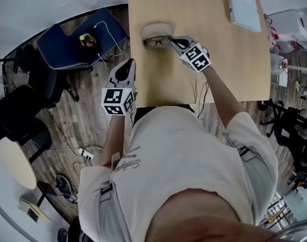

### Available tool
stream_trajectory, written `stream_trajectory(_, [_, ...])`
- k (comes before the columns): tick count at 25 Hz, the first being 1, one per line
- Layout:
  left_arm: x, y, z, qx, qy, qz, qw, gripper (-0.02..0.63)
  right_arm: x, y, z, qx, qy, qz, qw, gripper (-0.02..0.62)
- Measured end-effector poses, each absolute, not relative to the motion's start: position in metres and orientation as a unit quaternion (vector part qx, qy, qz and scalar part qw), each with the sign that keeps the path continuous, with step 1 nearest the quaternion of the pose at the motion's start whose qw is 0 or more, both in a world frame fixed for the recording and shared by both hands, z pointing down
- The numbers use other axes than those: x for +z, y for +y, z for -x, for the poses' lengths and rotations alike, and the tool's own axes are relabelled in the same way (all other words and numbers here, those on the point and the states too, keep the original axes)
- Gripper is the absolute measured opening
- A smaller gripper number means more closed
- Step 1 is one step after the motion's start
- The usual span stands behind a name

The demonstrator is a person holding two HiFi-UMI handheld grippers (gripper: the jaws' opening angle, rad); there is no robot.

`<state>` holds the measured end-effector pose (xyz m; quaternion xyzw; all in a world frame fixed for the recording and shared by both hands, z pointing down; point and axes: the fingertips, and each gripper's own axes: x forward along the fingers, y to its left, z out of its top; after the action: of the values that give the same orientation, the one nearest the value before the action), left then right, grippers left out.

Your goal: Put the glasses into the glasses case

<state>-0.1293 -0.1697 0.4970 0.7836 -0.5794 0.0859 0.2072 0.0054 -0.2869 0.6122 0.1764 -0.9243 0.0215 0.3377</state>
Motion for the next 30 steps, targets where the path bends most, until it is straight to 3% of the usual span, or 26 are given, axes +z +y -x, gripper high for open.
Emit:
stream_trajectory(7, [0.489,-0.172,0.116,0.093,-0.565,-0.796,0.197,0.017,0.585,-0.253,-0.026,0.005,-0.927,-0.168,0.336,-0.005])
stream_trajectory(17, [0.468,-0.186,0.124,0.093,-0.572,-0.798,0.167,0.017,0.506,-0.242,-0.036,0.032,-0.946,-0.220,0.235,-0.005])
stream_trajectory(30, [0.422,-0.203,0.120,0.073,-0.569,-0.810,0.122,0.017,0.437,-0.234,-0.039,0.010,-0.952,-0.260,0.162,-0.005])
